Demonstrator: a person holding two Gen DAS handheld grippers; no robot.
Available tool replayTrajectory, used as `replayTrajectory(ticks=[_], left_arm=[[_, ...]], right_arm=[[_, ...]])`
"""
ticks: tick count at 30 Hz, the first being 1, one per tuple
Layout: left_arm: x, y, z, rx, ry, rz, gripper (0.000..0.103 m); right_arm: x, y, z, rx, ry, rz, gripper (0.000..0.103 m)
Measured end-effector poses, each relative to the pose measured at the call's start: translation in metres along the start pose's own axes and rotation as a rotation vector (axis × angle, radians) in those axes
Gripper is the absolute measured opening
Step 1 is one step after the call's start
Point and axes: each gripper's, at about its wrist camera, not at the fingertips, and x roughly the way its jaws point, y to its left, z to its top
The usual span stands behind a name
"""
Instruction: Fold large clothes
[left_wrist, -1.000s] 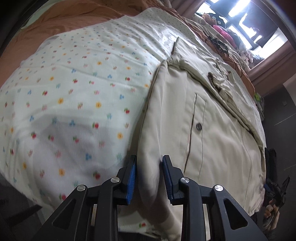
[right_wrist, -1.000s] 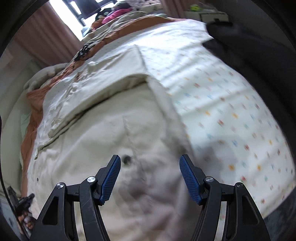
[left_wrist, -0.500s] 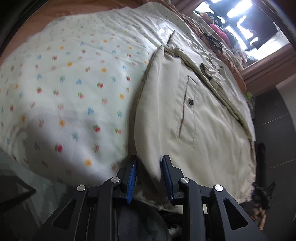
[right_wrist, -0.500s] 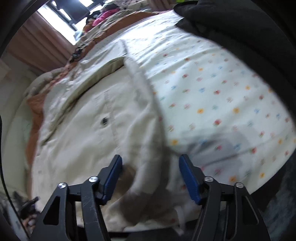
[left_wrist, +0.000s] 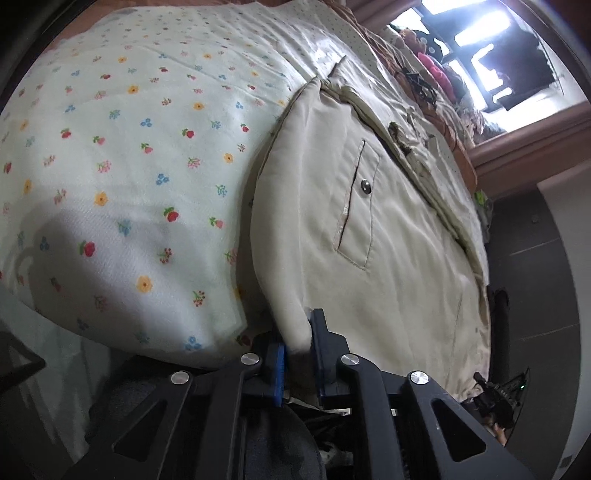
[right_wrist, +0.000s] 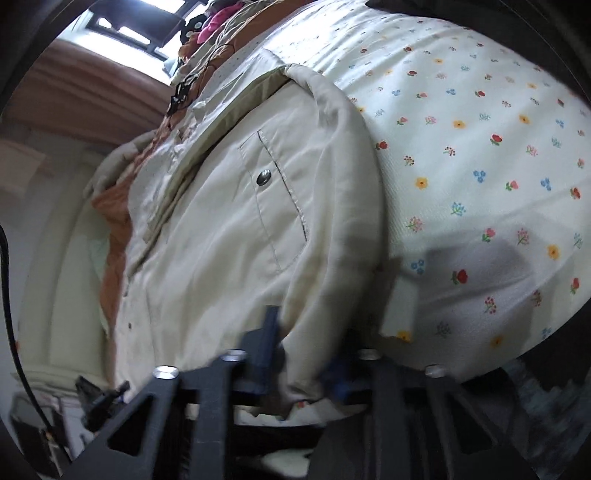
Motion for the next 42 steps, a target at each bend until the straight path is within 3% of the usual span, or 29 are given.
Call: replayTrajectory(ticks=[9,15,31,42], left_arm=[[-0.058,-0.027,-0.008,0.036,-0.173,-0.075,0.009],[-0.101,-0.042,-0.018,0.056,-0.234,-0.122,0.007],[-0.226,-0.050,-0.080,0.097,-0.404,-0.230,0.006],[-0.262,-0.036,-0.108,0.072,-0.461,-0.286,0.005]], right_arm=[[-0.049,0.026,0.001,-0.068,-0.156,0.085,0.011],[-0.089,0.051,0.000,-0.112,-0.227,0.146,0.011],[-0.204,0.090,-0.076,-0.232,-0.347,0.257,0.011],[-0.241,0.095,-0.113,-0.260,-0.391,0.314,0.011]])
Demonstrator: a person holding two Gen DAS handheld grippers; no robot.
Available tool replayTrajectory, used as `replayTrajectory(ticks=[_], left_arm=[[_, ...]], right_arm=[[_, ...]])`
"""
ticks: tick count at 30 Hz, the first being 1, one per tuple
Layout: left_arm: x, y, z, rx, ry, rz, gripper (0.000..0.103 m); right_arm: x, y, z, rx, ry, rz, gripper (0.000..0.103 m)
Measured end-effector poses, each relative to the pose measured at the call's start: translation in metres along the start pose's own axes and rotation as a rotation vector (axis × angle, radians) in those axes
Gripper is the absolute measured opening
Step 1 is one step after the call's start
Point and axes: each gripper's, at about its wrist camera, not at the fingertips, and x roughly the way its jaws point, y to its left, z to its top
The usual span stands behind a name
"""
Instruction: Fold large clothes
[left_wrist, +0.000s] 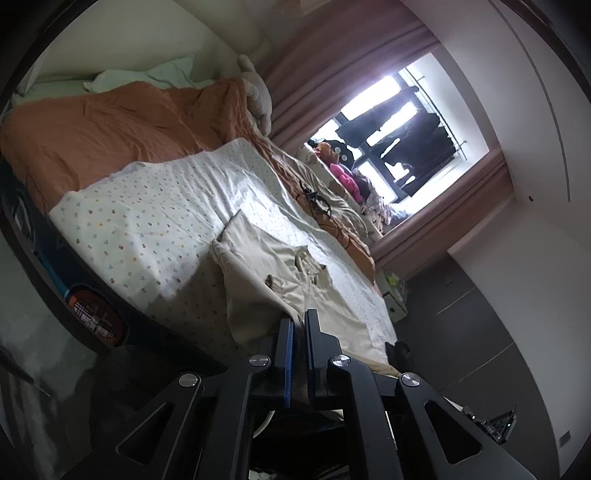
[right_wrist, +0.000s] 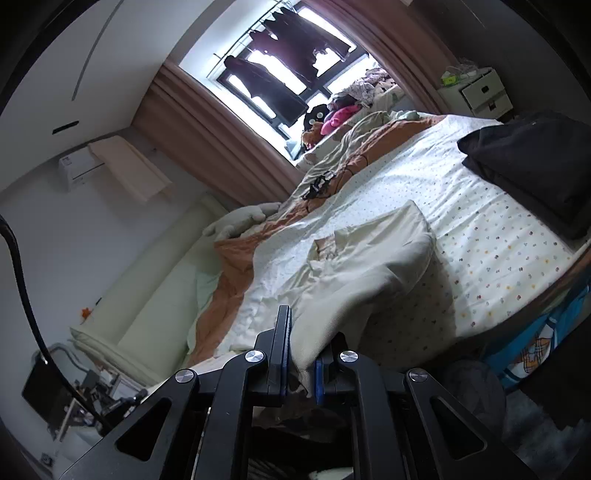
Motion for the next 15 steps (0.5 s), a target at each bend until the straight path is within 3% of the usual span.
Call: replayTrajectory(ticks=[8,15], left_arm=[[0.004,-0.010,0.016,0.016,-0.023,-0.018,0.004],[0.041,-0.044,0.059,0.076,-0.050,-0.016,0.005]], right_arm=[[0.001,0.007,0.011,-0.022,-0.011,0.002,0.011],[0.028,0.010,0.052,-0.041,-0.022,-0.030,0.011]])
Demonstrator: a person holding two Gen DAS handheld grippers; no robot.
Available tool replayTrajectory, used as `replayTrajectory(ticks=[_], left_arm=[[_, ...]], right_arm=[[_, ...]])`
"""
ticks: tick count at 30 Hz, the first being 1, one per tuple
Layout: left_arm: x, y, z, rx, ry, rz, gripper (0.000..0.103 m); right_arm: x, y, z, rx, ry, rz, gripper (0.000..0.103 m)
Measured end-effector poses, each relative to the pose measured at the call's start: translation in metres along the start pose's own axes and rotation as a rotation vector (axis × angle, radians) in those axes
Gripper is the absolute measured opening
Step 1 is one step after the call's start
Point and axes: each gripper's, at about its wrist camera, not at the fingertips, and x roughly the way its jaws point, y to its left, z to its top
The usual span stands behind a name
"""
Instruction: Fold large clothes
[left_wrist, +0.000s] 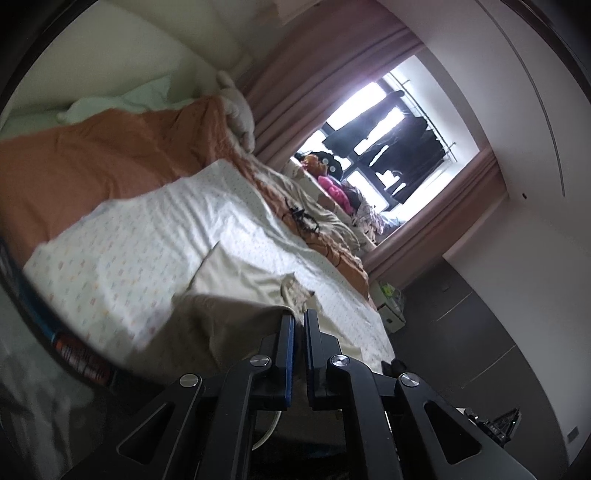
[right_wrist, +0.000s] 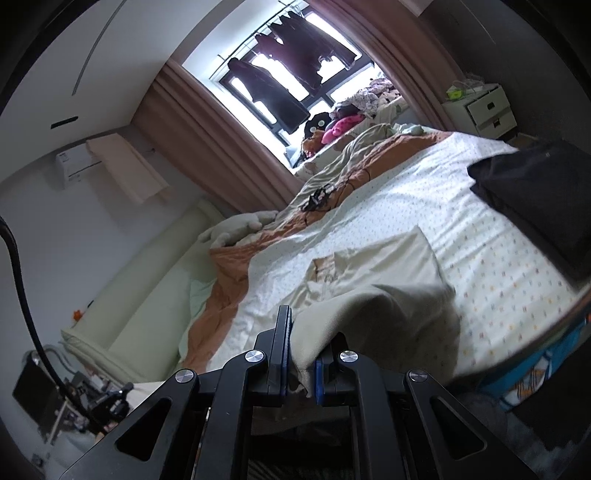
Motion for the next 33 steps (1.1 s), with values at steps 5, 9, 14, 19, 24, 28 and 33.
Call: replayTrajectory(ticks=[5,9,14,19,24,28,33], left_arm=[[0.039,-0.017,0.033,0.031,-0.007,0.009,0.005],[0.077,-0.028,0.059,0.055,-0.002,0.036,0.005],[0.127,-0.033,0.091,0.064,0.015,0.070,0.005],[0.182,-0.030,0.116,0.060,0.052,0.101,0.005],[0.232,-0.026,0.128,0.060,0.094,0.129,0.005],[0.271,-0.018,0.135,0.053,0.126,0.156,0.005],[0.318,-0.002,0.135,0.045,0.167,0.201,0.005]], right_arm=[[0.030,0.001,0.034,-0.008,-0.025,-0.001,0.011],[0.063,-0.001,0.065,-0.018,-0.016,-0.017,0.011],[0.107,-0.006,0.100,-0.039,0.004,-0.041,0.011],[0.150,-0.016,0.122,-0.044,0.020,-0.067,0.011],[0.191,-0.038,0.138,-0.006,0.043,-0.097,0.011],[0.222,-0.057,0.147,0.030,0.063,-0.126,0.011],[0.259,-0.075,0.153,0.044,0.107,-0.162,0.011]])
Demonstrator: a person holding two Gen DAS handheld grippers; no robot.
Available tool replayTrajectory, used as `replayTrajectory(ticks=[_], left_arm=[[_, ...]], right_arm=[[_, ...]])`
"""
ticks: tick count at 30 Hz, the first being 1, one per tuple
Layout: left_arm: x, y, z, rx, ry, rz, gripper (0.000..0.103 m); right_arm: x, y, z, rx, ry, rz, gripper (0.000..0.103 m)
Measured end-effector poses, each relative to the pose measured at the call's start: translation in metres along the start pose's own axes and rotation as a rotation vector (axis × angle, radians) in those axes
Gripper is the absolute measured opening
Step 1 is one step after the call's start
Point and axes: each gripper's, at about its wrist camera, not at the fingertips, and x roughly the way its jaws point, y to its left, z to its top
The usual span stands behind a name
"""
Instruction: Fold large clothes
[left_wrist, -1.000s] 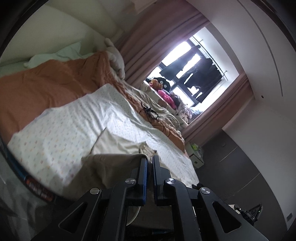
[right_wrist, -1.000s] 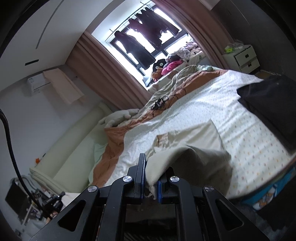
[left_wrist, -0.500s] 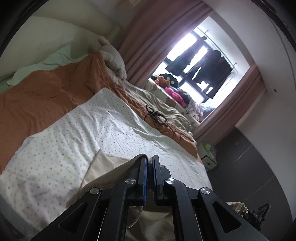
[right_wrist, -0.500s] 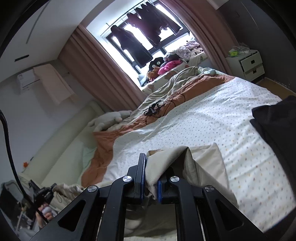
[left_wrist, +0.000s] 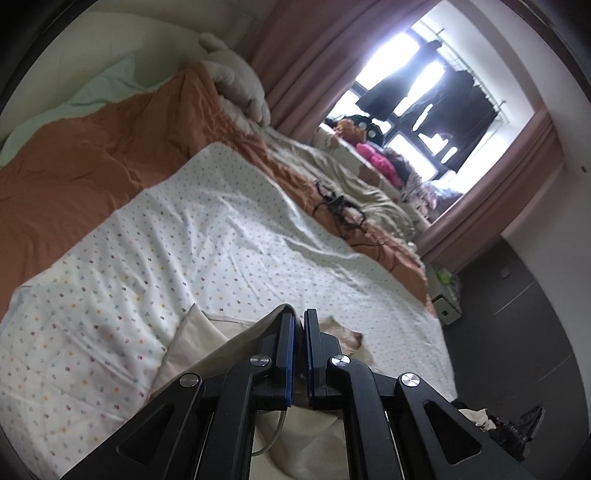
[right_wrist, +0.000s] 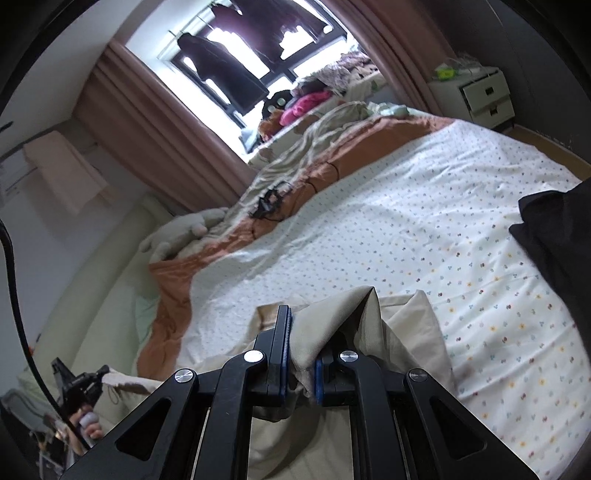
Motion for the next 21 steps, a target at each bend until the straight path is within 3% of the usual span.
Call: replayTrajectory(ticks=[13,18,19,20,21], left_arm=[[0.128,0.046,0.009,-0.049,0.124,0.115,0.005],[0.171,0.060,0.009,-0.069,0.159,0.120,0.007],[0.180,0.064,0.007,-0.080,0.170,0.113,0.009],[0.187,0.066,0.007,-0.086,0.187,0.112,0.022],[0.193,0.068,0.006,-0.092,0.206,0.112,0.043]], right_arm=[[0.119,-0.047,0.005,0.051,0.139,-0.105,0.011],[0.153,-0.061,0.003,0.051,0.168,-0.145,0.014],[0.161,-0.064,0.003,0.048,0.173,-0.162,0.017],[0.168,-0.066,0.002,0.055,0.187,-0.180,0.032],[0.173,-0.069,0.003,0.064,0.195,-0.192,0.058]])
